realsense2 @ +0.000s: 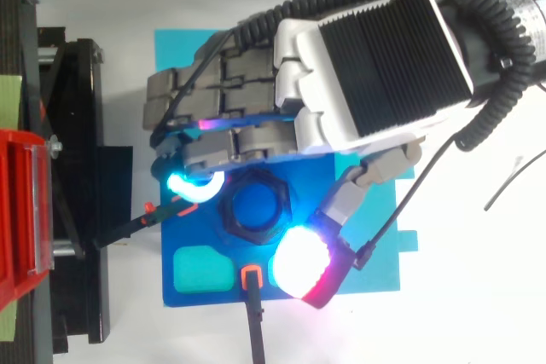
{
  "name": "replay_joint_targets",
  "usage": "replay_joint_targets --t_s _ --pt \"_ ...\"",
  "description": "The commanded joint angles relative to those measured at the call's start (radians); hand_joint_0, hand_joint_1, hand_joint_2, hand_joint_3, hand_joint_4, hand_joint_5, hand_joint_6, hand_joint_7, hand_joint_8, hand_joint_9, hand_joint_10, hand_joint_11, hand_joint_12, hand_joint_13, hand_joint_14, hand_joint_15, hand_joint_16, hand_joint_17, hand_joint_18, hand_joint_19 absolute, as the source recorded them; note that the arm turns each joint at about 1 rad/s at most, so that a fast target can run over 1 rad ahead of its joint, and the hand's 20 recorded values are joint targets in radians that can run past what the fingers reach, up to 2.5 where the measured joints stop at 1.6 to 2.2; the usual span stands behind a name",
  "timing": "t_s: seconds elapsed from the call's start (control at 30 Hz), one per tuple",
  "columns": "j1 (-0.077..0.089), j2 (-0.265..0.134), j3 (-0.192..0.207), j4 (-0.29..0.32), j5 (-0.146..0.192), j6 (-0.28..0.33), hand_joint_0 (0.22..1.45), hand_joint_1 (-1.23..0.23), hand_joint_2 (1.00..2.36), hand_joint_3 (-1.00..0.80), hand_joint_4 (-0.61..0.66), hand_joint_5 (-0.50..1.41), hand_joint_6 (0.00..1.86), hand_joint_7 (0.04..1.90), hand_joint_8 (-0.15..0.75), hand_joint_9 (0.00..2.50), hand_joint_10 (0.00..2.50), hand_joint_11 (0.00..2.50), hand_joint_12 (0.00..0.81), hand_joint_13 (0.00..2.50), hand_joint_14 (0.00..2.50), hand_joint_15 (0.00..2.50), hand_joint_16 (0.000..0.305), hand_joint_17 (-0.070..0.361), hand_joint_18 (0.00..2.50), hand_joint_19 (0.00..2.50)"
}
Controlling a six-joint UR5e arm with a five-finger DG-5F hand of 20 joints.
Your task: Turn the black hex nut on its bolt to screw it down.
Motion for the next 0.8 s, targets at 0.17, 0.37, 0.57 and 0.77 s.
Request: replay_joint_targets --t_s 0.17,0.37,0.57,0.77 --pt "0.032 -0.002 0.0 0.002 0.028 -0.002 0.45 -0.29 1.0 -0.5 0.32 -0.18 0.5 0.88 0.329 0.46 0.01 0.22 0.378 0.52 0.01 0.14 0.055 0.124 0.64 0.4" --pt "0.055 0.0 0.0 -0.03 0.062 -0.004 0.45 -0.29 1.0 -0.5 0.32 -0.18 0.5 0.89 0.33 0.45 0.01 0.22 0.378 0.52 0.0 0.14 0.055 0.125 0.64 0.4" --pt "0.072 0.0 0.0 -0.05 0.08 -0.004 0.45 -0.29 1.0 -0.5 0.36 -0.16 0.5 0.98 0.33 0.45 0.01 0.22 0.379 0.52 0.0 0.14 0.055 0.124 0.64 0.41" --pt "0.078 0.0 0.0 -0.067 0.086 -0.002 0.45 -0.29 1.0 -0.5 0.38 -0.13 0.5 1.2 0.337 0.47 0.01 0.25 0.377 0.52 0.0 0.13 0.055 0.123 0.64 0.4"
